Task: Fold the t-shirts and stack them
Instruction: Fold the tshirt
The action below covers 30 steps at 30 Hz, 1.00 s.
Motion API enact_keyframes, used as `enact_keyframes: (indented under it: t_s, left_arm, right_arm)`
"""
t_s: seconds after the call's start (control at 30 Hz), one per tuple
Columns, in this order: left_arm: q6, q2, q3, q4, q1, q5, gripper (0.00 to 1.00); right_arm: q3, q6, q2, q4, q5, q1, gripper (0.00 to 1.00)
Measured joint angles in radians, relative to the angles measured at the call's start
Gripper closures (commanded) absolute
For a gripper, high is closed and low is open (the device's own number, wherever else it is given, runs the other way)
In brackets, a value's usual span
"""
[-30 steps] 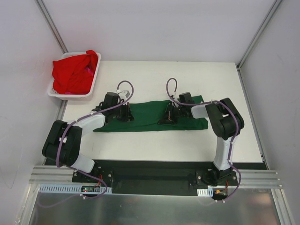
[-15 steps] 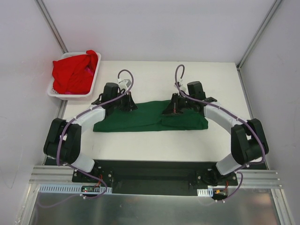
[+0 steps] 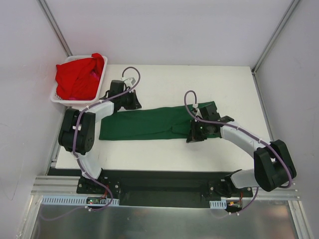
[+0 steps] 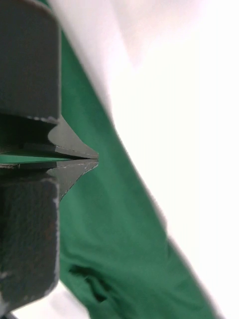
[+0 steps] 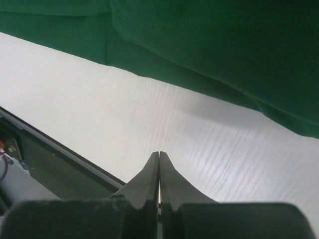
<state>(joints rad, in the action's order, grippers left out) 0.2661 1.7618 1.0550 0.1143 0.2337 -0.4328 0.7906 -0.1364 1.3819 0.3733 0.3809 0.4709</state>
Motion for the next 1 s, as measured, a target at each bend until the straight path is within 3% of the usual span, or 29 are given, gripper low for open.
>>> enact_keyframes:
  t_s: [0.53, 1.0]
  left_arm:
    - [-0.054, 0.186, 0.163, -0.075, -0.092, 0.024, 1.0]
    - [-0.019, 0.257, 0.238, -0.174, -0.098, -0.04, 1.0]
  right_arm:
    - [-0.017, -0.004, -0.043, 0.089, -0.3, 0.048, 0.99]
    - [-0.009, -0.005, 0.036, 0.109, -0.348, 0.068, 0.99]
